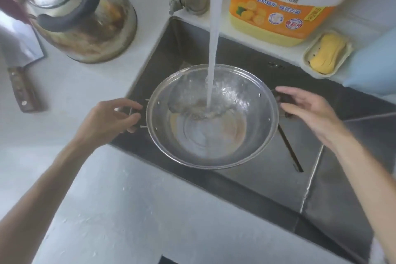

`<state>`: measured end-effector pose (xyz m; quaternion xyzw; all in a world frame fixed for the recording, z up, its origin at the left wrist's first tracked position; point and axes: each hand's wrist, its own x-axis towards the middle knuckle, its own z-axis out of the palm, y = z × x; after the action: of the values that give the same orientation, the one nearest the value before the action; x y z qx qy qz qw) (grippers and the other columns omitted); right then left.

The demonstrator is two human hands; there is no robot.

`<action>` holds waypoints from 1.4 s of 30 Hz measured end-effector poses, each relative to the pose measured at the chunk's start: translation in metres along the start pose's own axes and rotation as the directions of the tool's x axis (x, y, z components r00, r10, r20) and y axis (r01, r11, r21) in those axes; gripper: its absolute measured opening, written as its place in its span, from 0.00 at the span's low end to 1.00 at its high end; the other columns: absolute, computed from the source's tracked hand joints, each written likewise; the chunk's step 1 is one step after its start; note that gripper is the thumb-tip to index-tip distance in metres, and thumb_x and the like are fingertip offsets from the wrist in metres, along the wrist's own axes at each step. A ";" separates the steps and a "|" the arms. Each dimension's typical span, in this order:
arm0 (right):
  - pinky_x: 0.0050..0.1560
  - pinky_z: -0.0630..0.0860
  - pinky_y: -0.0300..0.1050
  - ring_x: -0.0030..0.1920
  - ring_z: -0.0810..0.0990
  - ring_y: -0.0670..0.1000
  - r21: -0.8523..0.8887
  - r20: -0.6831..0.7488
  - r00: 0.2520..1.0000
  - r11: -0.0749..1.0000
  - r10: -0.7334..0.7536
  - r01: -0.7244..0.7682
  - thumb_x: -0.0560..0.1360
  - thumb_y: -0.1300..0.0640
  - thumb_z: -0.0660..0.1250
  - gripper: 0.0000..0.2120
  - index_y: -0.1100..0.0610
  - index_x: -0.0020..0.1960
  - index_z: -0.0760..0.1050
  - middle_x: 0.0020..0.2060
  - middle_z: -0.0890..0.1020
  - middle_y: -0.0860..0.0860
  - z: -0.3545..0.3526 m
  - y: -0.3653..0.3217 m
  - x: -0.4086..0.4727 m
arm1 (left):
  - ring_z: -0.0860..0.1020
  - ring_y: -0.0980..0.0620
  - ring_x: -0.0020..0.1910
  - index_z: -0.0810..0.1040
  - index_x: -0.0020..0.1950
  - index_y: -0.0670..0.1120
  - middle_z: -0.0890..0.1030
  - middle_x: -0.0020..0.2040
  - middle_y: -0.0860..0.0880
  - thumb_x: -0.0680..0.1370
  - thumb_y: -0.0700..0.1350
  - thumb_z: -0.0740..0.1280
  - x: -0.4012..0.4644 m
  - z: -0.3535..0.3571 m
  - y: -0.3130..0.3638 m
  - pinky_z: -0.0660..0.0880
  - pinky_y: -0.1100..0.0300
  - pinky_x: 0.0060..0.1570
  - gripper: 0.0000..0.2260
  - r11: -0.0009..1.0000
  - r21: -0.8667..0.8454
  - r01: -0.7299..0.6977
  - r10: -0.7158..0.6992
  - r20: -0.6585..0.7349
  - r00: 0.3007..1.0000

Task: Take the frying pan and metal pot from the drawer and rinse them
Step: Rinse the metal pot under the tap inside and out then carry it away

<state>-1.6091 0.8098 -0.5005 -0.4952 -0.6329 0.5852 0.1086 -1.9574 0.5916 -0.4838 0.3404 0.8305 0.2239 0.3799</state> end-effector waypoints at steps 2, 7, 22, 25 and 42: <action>0.39 0.73 0.28 0.46 0.78 0.30 -0.069 0.014 0.996 0.993 -0.093 0.094 0.75 0.62 0.66 0.18 0.46 0.62 0.75 0.45 0.82 0.32 -0.010 -0.022 0.001 | 0.81 0.48 0.33 0.77 0.44 0.63 0.84 0.31 0.49 0.75 0.47 0.69 -0.004 0.015 -0.009 0.80 0.47 0.46 0.09 0.999 0.003 0.036 -0.036 0.058 0.998; 0.50 0.73 0.28 0.53 0.78 0.36 -0.186 -0.020 0.950 0.935 -0.311 0.302 0.74 0.61 0.68 0.18 0.43 0.59 0.75 0.52 0.80 0.34 -0.019 -0.052 -0.012 | 0.83 0.41 0.38 0.74 0.47 0.62 0.85 0.37 0.45 0.76 0.47 0.69 -0.004 0.036 -0.018 0.77 0.40 0.49 0.08 0.997 -0.067 -0.037 0.035 -0.024 0.999; 0.38 0.73 0.27 0.39 0.79 0.35 -0.051 0.062 0.997 0.998 0.047 -0.044 0.76 0.69 0.62 0.19 0.56 0.64 0.71 0.42 0.83 0.38 0.028 0.044 -0.010 | 0.78 0.60 0.35 0.75 0.56 0.70 0.83 0.35 0.59 0.72 0.56 0.65 -0.002 -0.024 0.024 0.75 0.58 0.49 0.14 0.981 0.099 -0.169 0.184 -0.161 0.970; 0.56 0.73 0.29 0.56 0.79 0.39 -0.138 0.048 0.998 0.989 -0.050 0.056 0.75 0.66 0.64 0.20 0.51 0.64 0.73 0.54 0.80 0.39 0.003 0.015 -0.006 | 0.77 0.66 0.32 0.72 0.65 0.59 0.84 0.32 0.51 0.77 0.47 0.65 -0.002 0.001 0.001 0.71 0.71 0.37 0.17 0.968 0.220 -0.124 0.135 -0.037 0.990; 0.44 0.74 0.28 0.42 0.78 0.35 -0.019 -0.147 0.983 0.994 -0.106 0.105 0.75 0.68 0.64 0.16 0.48 0.54 0.74 0.41 0.82 0.34 0.010 0.041 -0.026 | 0.77 0.55 0.38 0.76 0.53 0.55 0.81 0.38 0.48 0.77 0.46 0.64 -0.004 0.003 0.042 0.71 0.65 0.46 0.06 0.936 0.232 -0.264 0.321 -0.261 0.910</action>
<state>-1.5833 0.7766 -0.5269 -0.5037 -0.6517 0.5367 0.1833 -1.9368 0.6172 -0.4578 0.4590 0.8347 0.2458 0.1794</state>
